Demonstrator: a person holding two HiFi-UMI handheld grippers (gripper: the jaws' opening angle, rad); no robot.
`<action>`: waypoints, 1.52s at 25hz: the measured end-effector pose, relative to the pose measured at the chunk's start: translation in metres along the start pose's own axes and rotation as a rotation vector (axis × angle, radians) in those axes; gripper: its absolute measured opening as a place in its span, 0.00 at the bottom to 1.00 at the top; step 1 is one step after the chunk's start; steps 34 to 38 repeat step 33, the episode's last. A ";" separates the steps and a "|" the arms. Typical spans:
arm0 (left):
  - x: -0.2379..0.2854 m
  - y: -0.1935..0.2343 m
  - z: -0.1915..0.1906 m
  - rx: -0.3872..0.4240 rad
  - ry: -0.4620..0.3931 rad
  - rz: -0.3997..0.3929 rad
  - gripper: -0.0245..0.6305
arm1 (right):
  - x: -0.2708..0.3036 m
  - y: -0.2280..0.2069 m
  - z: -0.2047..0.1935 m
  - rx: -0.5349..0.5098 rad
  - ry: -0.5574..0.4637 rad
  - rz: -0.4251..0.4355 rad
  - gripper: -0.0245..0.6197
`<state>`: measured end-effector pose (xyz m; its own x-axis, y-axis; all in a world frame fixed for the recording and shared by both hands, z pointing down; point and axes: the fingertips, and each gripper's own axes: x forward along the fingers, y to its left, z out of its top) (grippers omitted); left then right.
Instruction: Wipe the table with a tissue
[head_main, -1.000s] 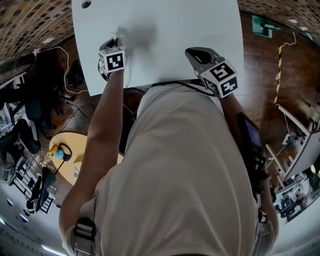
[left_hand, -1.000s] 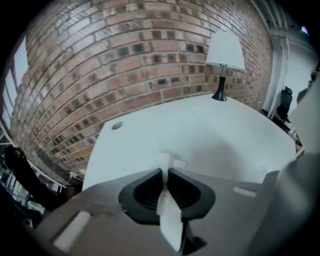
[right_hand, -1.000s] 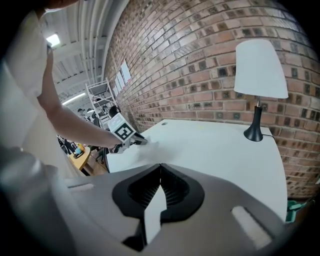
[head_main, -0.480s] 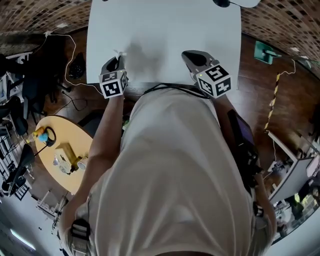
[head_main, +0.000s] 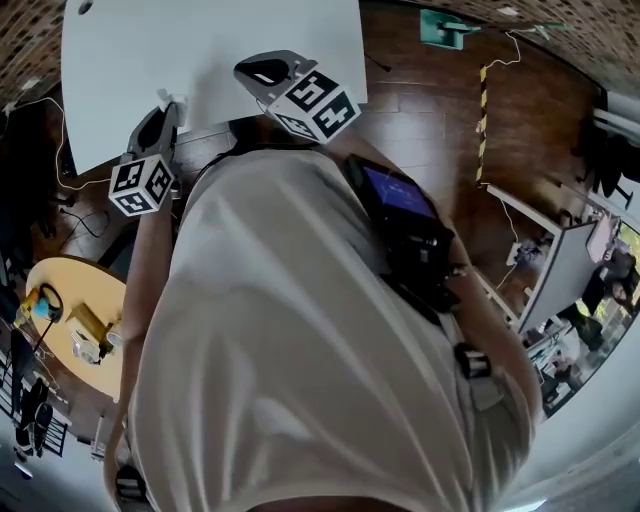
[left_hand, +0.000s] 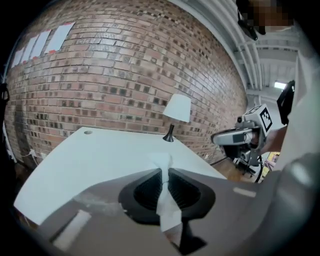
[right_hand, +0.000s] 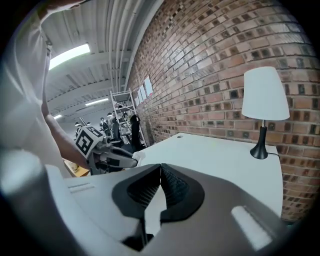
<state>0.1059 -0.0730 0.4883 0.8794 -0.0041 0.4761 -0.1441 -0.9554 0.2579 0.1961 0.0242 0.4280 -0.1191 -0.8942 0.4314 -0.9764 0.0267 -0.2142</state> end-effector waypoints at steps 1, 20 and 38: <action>-0.001 -0.009 0.000 -0.004 -0.011 -0.022 0.11 | -0.005 0.003 -0.002 -0.003 -0.003 0.006 0.05; -0.024 -0.107 -0.012 0.002 -0.103 -0.094 0.11 | -0.073 0.039 -0.037 0.005 -0.085 0.062 0.05; -0.052 -0.130 -0.036 -0.020 -0.084 -0.043 0.11 | -0.084 0.057 -0.048 0.006 -0.081 0.114 0.05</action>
